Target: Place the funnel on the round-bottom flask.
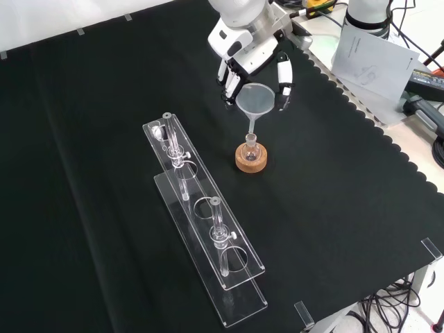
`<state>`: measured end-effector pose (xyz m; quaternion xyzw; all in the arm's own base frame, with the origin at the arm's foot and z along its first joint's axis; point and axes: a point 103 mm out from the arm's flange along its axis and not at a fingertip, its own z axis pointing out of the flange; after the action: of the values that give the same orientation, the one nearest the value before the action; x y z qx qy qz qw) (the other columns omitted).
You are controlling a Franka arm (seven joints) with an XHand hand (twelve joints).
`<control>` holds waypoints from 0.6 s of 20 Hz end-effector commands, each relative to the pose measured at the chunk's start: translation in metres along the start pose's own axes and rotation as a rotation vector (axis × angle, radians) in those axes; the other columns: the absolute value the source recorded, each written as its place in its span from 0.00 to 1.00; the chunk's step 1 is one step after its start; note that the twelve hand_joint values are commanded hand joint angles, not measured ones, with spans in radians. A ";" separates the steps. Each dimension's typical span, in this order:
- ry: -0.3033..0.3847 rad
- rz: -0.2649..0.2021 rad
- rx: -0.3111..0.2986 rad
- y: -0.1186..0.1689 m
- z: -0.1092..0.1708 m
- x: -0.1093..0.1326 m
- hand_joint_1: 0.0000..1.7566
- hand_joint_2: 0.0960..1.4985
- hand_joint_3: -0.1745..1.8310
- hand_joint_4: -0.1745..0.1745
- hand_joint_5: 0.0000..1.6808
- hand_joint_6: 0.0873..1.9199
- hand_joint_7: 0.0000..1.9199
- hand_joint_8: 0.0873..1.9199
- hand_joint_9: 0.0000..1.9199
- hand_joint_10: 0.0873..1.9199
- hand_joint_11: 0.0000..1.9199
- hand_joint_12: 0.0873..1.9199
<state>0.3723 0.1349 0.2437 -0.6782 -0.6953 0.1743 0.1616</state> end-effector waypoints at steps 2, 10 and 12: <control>0.018 -0.011 0.004 0.004 0.008 -0.001 0.39 0.50 0.34 0.38 0.43 0.35 0.46 0.37 0.66 0.31 0.36 0.64; 0.025 -0.026 -0.030 0.006 0.009 0.002 0.39 0.50 0.34 0.37 0.43 0.36 0.46 0.37 0.66 0.32 0.37 0.64; 0.022 -0.026 -0.030 0.006 0.010 0.002 0.39 0.50 0.34 0.37 0.43 0.36 0.46 0.38 0.66 0.32 0.37 0.64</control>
<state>0.3741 0.1365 0.2328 -0.6745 -0.7031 0.1560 0.1626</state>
